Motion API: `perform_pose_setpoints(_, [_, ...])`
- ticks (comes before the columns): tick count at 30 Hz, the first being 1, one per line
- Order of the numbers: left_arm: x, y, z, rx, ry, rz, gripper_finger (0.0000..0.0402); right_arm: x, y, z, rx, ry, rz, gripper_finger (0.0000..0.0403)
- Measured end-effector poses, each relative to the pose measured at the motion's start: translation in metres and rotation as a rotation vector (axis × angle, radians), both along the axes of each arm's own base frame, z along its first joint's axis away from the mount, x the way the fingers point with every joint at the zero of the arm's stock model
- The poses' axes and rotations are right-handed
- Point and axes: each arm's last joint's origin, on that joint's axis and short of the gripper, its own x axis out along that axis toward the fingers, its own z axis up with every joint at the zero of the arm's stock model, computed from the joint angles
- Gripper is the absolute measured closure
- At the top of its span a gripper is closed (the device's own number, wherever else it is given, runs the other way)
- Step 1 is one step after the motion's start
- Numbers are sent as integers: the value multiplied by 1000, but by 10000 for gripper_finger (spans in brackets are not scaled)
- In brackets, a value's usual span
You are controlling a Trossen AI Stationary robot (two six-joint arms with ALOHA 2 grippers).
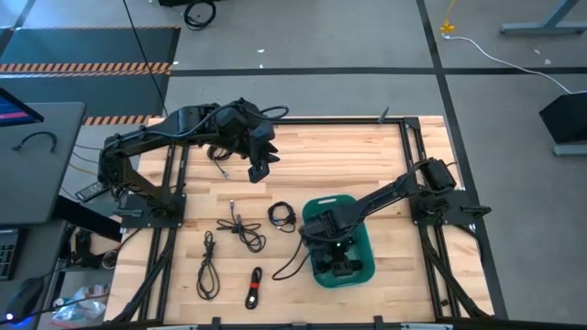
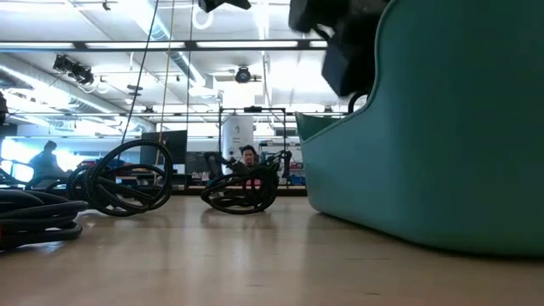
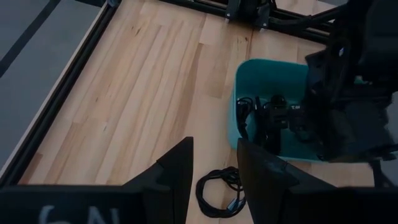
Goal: Pick and place USB-C Cables
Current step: Put the black charger cable into the green bin
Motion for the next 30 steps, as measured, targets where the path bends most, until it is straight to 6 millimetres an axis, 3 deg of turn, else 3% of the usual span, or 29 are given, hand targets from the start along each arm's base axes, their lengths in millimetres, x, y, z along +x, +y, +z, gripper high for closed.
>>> perform_pose_setpoints(7, [0,0,0,-2,5,1,271,2,-5,37,-88,-14,17,189])
perform_pose_setpoints(15, [-10,-1,-9,-59,135,65,271,-1,-27,84,-398,8,1,188])
perform_pose_setpoints(23, [-38,2,-23,19,428,384,271,-11,-69,129,-781,-33,-93,199])
perform_pose_setpoints(30, [-46,3,-29,32,499,524,271,-49,-114,178,-994,-73,-344,209])
